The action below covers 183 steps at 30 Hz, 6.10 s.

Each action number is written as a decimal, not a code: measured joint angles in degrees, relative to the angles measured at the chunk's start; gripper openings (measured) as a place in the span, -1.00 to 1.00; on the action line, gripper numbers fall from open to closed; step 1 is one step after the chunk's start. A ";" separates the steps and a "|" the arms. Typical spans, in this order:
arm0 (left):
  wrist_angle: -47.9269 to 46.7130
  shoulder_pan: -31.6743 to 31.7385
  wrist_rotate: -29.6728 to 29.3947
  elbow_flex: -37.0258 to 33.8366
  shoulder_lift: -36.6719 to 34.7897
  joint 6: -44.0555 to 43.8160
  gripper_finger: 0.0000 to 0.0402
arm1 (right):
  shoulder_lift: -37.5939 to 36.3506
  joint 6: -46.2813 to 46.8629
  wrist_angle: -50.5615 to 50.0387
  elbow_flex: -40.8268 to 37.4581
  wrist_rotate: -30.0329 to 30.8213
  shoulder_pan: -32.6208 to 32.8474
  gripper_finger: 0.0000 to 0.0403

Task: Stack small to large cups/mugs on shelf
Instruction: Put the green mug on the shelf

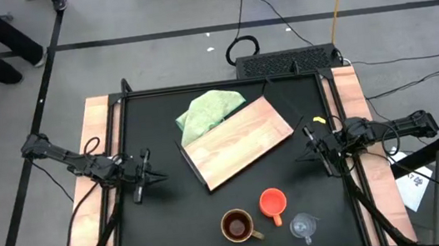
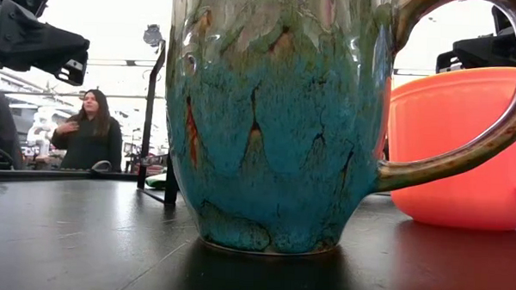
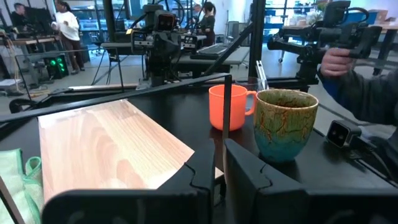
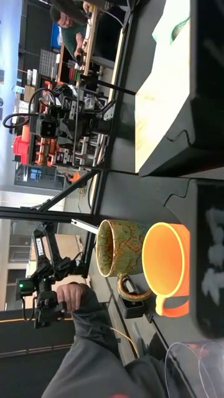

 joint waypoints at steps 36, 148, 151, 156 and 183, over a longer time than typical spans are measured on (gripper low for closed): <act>7.07 0.20 0.88 28.02 30.69 1.49 -1.00 | -0.01 -0.19 0.09 -0.01 0.00 0.00 -1.00; -37.50 4.70 17.87 88.98 98.15 -5.33 0.14 | 0.00 -0.20 0.50 0.00 0.04 0.00 -1.00; -38.45 4.70 18.49 88.98 98.71 -5.09 0.14 | -0.01 -0.20 0.50 -0.01 0.04 -0.01 -1.00; -41.07 4.63 19.94 88.96 98.64 -6.08 0.14 | 0.00 -0.20 0.48 0.01 0.04 -0.01 -1.00; -45.59 4.52 18.43 88.72 98.95 -18.64 0.14 | 0.02 -0.09 0.48 0.00 0.04 -0.01 -1.00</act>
